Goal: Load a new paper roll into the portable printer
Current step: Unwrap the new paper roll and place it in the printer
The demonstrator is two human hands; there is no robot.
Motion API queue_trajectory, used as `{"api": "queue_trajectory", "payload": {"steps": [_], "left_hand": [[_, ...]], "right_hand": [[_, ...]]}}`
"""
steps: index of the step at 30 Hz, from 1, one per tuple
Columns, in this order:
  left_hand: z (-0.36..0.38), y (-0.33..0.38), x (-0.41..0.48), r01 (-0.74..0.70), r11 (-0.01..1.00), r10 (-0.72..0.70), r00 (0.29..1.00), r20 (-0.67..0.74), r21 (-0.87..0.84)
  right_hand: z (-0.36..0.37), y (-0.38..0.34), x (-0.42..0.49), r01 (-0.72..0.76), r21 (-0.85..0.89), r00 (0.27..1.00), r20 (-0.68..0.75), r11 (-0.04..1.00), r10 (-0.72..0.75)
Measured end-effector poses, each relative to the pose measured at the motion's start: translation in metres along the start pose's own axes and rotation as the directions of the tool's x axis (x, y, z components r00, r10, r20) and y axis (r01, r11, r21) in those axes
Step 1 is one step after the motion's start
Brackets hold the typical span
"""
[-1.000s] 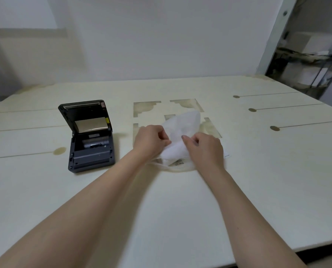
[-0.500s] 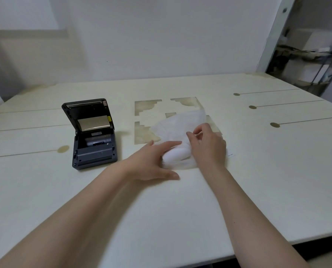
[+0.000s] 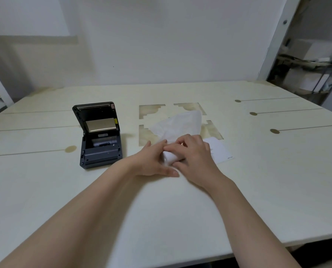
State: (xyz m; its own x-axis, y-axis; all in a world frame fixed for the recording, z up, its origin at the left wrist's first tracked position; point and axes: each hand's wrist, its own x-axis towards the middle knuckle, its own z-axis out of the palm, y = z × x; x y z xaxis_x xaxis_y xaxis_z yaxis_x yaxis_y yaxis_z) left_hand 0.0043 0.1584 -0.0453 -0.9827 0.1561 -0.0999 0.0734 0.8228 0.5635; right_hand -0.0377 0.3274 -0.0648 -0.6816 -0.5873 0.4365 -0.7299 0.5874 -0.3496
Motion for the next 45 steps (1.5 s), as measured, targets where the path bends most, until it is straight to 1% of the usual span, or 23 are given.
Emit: {"api": "queue_trajectory", "payload": {"steps": [2,4,5,6,7,8,10,11,13,17,20,22,25,29,32,35,36,38,40,42,43,44,45], "left_hand": [[-0.002,0.001,-0.002,-0.009,1.000,0.009,0.999,0.035,-0.015],[-0.001,0.000,-0.002,-0.042,0.999,0.043,0.999,0.024,-0.021],[0.000,-0.002,-0.001,-0.061,0.998,0.061,0.998,-0.003,-0.026],[0.001,-0.006,0.001,-0.066,0.998,0.066,0.997,-0.031,-0.021],[0.001,-0.010,0.003,-0.060,0.998,0.060,0.997,-0.057,-0.009],[0.003,-0.013,0.004,-0.041,0.999,0.041,0.996,-0.079,0.009],[0.004,-0.016,0.004,0.018,0.999,-0.012,0.993,-0.119,0.047],[0.004,-0.016,0.004,0.041,0.998,-0.033,0.989,-0.145,0.053],[0.003,-0.018,0.002,0.060,0.997,-0.051,0.979,-0.199,0.041],[0.002,-0.022,-0.008,0.017,1.000,-0.020,0.944,-0.329,-0.012],[0.001,-0.018,-0.017,-0.054,0.996,0.017,0.889,-0.457,-0.066],[-0.003,-0.011,-0.023,-0.113,0.982,0.017,0.855,-0.518,-0.154],[-0.005,-0.004,-0.025,-0.195,0.947,0.026,0.838,-0.545,-0.255],[-0.005,0.004,-0.028,-0.281,0.874,0.023,0.839,-0.544,-0.396],[-0.005,0.007,-0.029,-0.300,0.819,-0.009,0.846,-0.534,-0.489],[-0.004,0.008,-0.030,-0.345,0.696,-0.025,0.865,-0.502,-0.629],[-0.004,0.009,-0.029,-0.354,0.669,-0.033,0.864,-0.502,-0.654],[-0.004,0.010,-0.028,-0.365,0.650,-0.042,0.858,-0.512,-0.666],[-0.002,0.008,-0.027,-0.363,0.655,-0.038,0.860,-0.509,-0.662],[0.001,0.006,-0.025,-0.348,0.684,-0.026,0.867,-0.498,-0.641],[0.003,0.005,-0.024,-0.343,0.699,-0.020,0.868,-0.496,-0.628],[0.004,0.003,-0.024,-0.342,0.708,-0.017,0.867,-0.499,-0.618],[0.005,0.003,-0.023,-0.343,0.716,-0.014,0.864,-0.504,-0.608]], "right_hand": [[0.002,-0.002,0.000,0.018,-0.058,1.000,-0.009,0.998,-0.018],[0.001,-0.003,0.000,0.060,-0.114,0.998,-0.014,0.992,-0.062],[0.001,-0.003,0.000,0.069,-0.109,0.997,-0.034,0.992,-0.073],[-0.001,-0.005,0.000,0.055,-0.051,0.995,-0.076,0.997,-0.058],[-0.004,-0.007,-0.002,0.017,0.075,0.991,-0.136,0.997,-0.007],[-0.007,-0.009,-0.003,-0.028,0.251,0.980,-0.185,0.968,0.077],[-0.011,-0.012,-0.003,-0.104,0.572,0.952,-0.179,0.814,0.247],[-0.013,-0.013,-0.002,-0.125,0.665,0.943,-0.151,0.736,0.297],[-0.013,-0.014,-0.001,-0.141,0.762,0.937,-0.104,0.632,0.334],[-0.015,-0.014,0.000,-0.149,0.838,0.938,-0.048,0.524,0.344],[-0.016,-0.014,0.000,-0.113,0.886,0.950,-0.035,0.449,0.309],[-0.015,-0.015,0.000,-0.096,0.904,0.957,-0.032,0.416,0.290],[-0.015,-0.016,0.000,-0.064,0.923,0.962,-0.043,0.378,0.269],[-0.015,-0.018,0.000,-0.047,0.942,0.962,-0.047,0.332,0.270],[-0.013,-0.016,0.001,-0.033,0.946,0.963,-0.056,0.323,0.263],[-0.011,-0.015,0.002,-0.022,0.945,0.964,-0.067,0.327,0.259],[-0.010,-0.015,0.002,-0.022,0.943,0.964,-0.068,0.332,0.257],[-0.010,-0.015,0.002,-0.026,0.934,0.964,-0.071,0.356,0.257],[-0.012,-0.014,0.001,-0.037,0.903,0.966,-0.077,0.429,0.246],[-0.015,-0.012,0.000,-0.060,0.857,0.971,-0.068,0.512,0.228],[-0.016,-0.011,0.000,-0.073,0.842,0.971,-0.061,0.534,0.229],[-0.015,-0.011,-0.001,-0.084,0.811,0.969,-0.070,0.578,0.238],[-0.015,-0.011,-0.001,-0.084,0.756,0.965,-0.101,0.649,0.242]]}}
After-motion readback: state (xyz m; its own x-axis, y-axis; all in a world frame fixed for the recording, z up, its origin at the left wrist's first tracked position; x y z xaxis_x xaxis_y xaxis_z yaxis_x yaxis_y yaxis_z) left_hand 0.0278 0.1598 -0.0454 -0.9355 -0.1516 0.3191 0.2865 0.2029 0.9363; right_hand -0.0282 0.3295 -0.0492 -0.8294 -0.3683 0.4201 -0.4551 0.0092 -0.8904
